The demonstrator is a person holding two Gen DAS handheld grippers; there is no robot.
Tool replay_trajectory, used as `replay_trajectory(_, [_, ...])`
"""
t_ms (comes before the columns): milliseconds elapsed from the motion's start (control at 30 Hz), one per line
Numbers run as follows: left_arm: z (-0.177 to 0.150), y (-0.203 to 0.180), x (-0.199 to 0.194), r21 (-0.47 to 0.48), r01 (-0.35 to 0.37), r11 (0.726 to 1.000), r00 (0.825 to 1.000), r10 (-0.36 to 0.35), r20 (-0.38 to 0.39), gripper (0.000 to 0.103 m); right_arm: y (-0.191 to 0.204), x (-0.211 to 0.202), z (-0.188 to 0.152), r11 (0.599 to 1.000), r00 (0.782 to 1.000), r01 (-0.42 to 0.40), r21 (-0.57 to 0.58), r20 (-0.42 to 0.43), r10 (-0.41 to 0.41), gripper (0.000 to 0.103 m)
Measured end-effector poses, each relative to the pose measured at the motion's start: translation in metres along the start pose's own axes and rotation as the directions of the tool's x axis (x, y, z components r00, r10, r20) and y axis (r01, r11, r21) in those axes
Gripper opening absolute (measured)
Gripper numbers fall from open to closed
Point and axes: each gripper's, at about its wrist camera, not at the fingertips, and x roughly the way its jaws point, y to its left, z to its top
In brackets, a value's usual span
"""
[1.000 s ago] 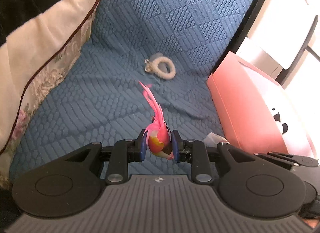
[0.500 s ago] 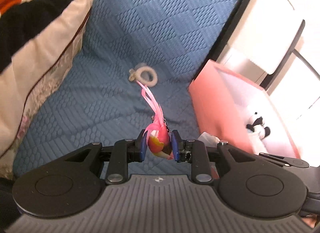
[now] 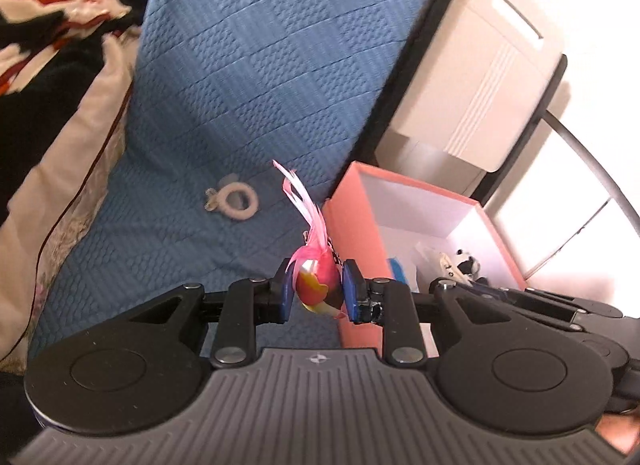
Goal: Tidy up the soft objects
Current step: 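Carry the feather toy and clear bag over the pink box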
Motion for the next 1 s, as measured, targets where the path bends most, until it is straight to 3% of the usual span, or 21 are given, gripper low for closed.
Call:
replay_trajectory(467, [0.036,-0.09,0.002,0.082,0.038,0.996,0.998,-0.042,0.042,0.029,-0.06,-0.046,0.04,0.999,0.996,0.04,0.018,0.076,-0.042,0.013])
replay_trajectory(800, [0.041,-0.133,0.017,0.119,0.075,0.99,0.995,-0.082,0.052,0.029,-0.102,-0.066,0.046,0.996,0.991,0.084,0.041,0.099,-0.087,0.013])
replay_trajectory(1000, [0.03,-0.155,0.04,0.149,0.098,0.984,0.995,-0.101,0.018,0.029,-0.131,-0.061,0.034,0.99,0.99,0.116,0.074,0.067,-0.121,0.013])
